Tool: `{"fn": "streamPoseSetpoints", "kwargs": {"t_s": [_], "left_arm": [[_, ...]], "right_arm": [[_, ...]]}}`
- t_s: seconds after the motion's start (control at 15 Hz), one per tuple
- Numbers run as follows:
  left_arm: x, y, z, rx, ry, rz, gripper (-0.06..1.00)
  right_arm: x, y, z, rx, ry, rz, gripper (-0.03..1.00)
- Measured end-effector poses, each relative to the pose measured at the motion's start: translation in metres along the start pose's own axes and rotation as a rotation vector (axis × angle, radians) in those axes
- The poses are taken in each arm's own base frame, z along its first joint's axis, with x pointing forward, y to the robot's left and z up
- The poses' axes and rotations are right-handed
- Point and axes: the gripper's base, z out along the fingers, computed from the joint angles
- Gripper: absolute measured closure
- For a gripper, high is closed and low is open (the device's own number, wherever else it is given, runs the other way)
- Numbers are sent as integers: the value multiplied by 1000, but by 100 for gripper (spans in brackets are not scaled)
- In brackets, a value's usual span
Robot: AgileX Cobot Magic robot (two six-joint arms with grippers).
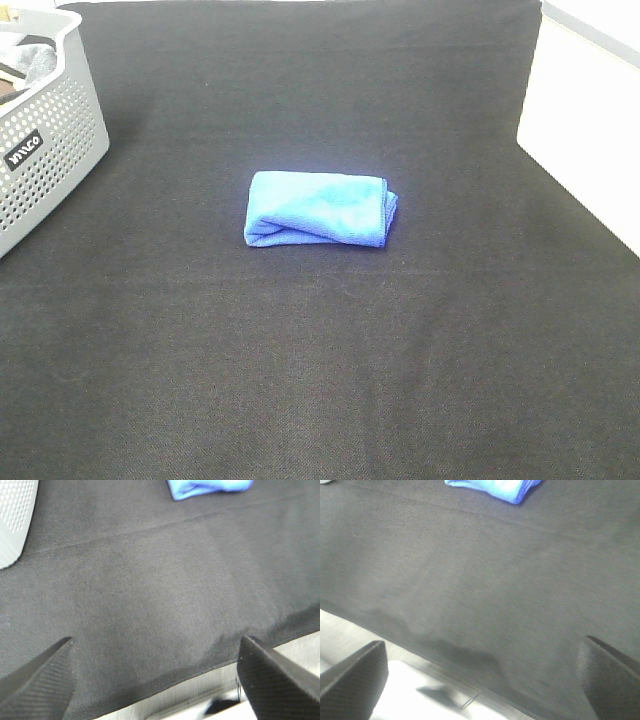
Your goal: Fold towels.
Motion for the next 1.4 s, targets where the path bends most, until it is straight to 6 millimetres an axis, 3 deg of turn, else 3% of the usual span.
{"fn": "streamPoseSetpoints", "kwargs": {"t_s": [0.2,0.4,0.8,1.4], "left_arm": [[49,10,-8,24,-128,50,13],[67,15,4,29,-178,93,13],[65,12,16,53,-240,209,14],[65,9,16,84,-244,252,14]], "right_arm": [[48,0,-6,81,-79,-12,1],[75,-10,0,184,-110,-20,1],[68,-16,6,230,-212,-78,1],[74,-18,14,222,-167,-46,1]]}}
